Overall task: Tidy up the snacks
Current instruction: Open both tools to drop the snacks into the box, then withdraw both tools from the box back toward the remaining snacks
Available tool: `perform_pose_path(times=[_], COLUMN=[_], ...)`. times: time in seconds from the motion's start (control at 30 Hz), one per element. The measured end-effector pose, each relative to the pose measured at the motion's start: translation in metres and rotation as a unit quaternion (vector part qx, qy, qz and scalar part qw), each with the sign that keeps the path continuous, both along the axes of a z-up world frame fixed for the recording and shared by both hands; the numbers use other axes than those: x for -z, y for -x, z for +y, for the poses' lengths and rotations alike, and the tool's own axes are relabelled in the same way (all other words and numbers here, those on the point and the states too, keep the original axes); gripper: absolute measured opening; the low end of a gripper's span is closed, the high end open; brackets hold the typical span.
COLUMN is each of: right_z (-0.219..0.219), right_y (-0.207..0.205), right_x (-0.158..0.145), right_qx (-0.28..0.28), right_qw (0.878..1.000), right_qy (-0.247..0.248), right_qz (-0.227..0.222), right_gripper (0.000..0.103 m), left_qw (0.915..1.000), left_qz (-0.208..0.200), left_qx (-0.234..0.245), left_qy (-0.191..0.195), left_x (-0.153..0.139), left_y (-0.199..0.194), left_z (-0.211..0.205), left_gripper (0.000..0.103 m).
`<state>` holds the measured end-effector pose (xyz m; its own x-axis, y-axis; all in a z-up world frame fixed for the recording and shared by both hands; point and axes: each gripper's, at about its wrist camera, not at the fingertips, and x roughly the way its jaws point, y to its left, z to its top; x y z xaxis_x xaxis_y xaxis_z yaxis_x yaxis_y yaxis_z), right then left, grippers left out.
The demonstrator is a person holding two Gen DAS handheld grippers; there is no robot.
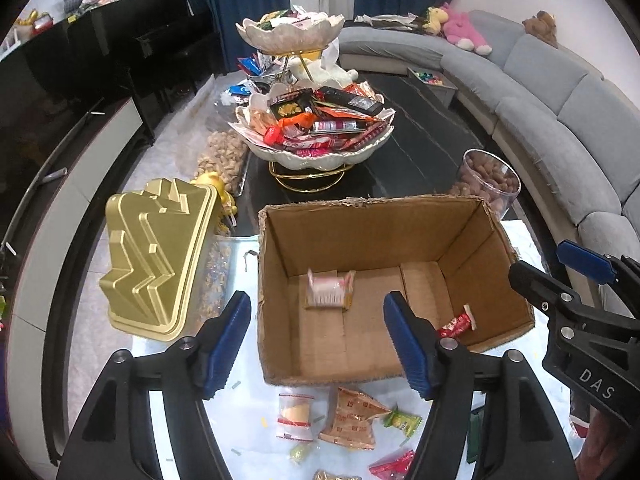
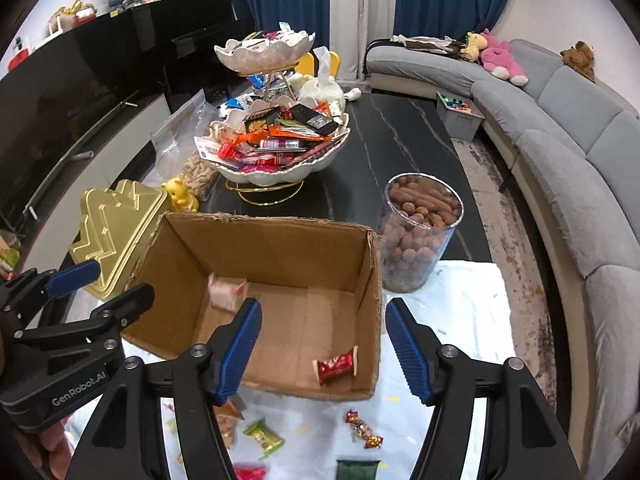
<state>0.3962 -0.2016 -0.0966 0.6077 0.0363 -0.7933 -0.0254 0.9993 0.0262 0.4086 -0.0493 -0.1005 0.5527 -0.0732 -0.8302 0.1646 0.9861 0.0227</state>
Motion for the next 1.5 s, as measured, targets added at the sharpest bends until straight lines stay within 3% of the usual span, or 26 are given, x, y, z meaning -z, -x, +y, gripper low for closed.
perform_pose_path(times=[0.87, 1.03, 1.5], right_z=[-0.024, -0.025, -0.023], right_y=[0.058, 0.068, 0.096], right_x=[-0.034, -0.033, -0.029], right_qx=[0.028, 0.036, 0.048], right_qw=[0.999, 0.999, 0.998], right_qy=[-0.001, 0.005, 0.005], right_qz=[-0.032, -0.033, -0.042], right_gripper=[0.071, 0.075, 0.075], left_qw=[0.9997, 0.9995, 0.9982], left_qz=[-0.023, -0.027, -0.047], left_qx=[0.006, 0.009, -0.010], left_qy=[-0.004, -0.010, -0.035], left_x=[-0.028, -0.027, -0.024], left_y=[0.058, 0.067, 0.096], left_z=[-0.014, -0.013, -0.008], left_gripper=[0.072, 0.072, 0.079])
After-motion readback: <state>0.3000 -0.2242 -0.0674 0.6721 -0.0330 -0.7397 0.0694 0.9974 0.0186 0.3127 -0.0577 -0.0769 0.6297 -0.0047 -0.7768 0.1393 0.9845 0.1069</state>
